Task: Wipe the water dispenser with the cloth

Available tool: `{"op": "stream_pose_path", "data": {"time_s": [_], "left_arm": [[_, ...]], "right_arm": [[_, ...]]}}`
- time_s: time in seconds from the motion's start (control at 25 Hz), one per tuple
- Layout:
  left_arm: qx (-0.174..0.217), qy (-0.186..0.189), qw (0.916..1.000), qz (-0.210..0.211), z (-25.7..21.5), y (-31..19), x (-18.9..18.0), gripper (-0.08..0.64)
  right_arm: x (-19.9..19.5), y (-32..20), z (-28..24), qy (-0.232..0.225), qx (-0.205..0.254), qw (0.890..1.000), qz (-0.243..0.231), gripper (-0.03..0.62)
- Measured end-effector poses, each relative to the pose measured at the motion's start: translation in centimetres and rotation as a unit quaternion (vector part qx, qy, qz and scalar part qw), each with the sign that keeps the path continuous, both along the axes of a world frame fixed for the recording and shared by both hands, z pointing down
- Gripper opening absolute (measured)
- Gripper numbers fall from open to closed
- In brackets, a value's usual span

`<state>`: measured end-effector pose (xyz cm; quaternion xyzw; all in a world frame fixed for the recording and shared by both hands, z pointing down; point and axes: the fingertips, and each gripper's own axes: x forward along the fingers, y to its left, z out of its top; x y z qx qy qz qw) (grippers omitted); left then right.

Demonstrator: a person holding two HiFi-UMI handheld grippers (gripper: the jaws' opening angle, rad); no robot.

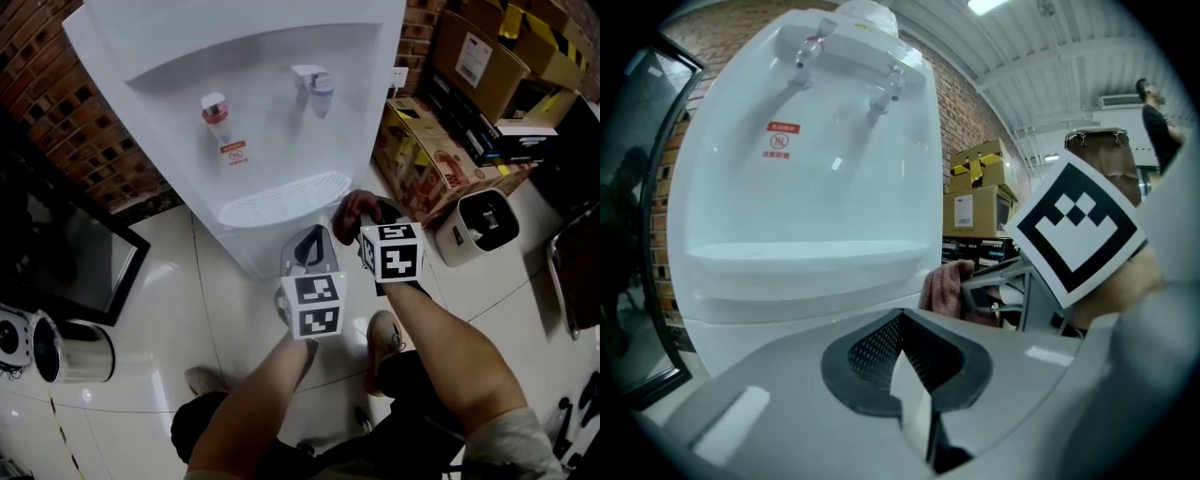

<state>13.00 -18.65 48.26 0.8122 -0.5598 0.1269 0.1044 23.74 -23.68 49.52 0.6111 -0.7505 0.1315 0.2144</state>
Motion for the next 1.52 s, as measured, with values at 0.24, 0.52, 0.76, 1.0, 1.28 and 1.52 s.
{"op": "stream_pose_path", "data": {"time_s": [0.24, 0.52, 0.76, 1.0, 1.28, 1.52], "left_arm": [[0.003, -0.017, 0.9998, -0.01, -0.4, 1.0, -2.8, 0.0], [0.0, -0.029, 0.994, -0.105, -1.2, 3.5, -14.8, 0.0], [0.005, -0.065, 0.9829, -0.172, -1.3, 4.7, -23.3, 0.0], [0.01, -0.077, 0.9823, -0.17, 0.0, 4.3, -25.5, 0.0], [-0.013, -0.092, 0.9794, -0.179, 2.7, 4.4, -27.3, 0.0], [-0.029, -0.094, 0.9787, -0.18, 4.5, 4.4, -26.3, 0.0]], "right_arm": [[-1.8, 1.6, -0.2, 0.029, -0.013, 0.999, -0.024, 0.089], [-13.0, 6.2, -1.9, 0.018, 0.013, 0.99, -0.142, 0.089], [-24.6, 9.3, 0.2, -0.003, 0.016, 0.971, -0.239, 0.089], [-27.6, 8.2, 4.1, -0.002, 0.007, 0.977, -0.212, 0.089], [-26.2, 6.4, 7.6, -0.003, 0.012, 0.985, -0.17, 0.089], [-23.7, 5.5, 7.3, -0.007, 0.029, 0.987, -0.157, 0.089]]}}
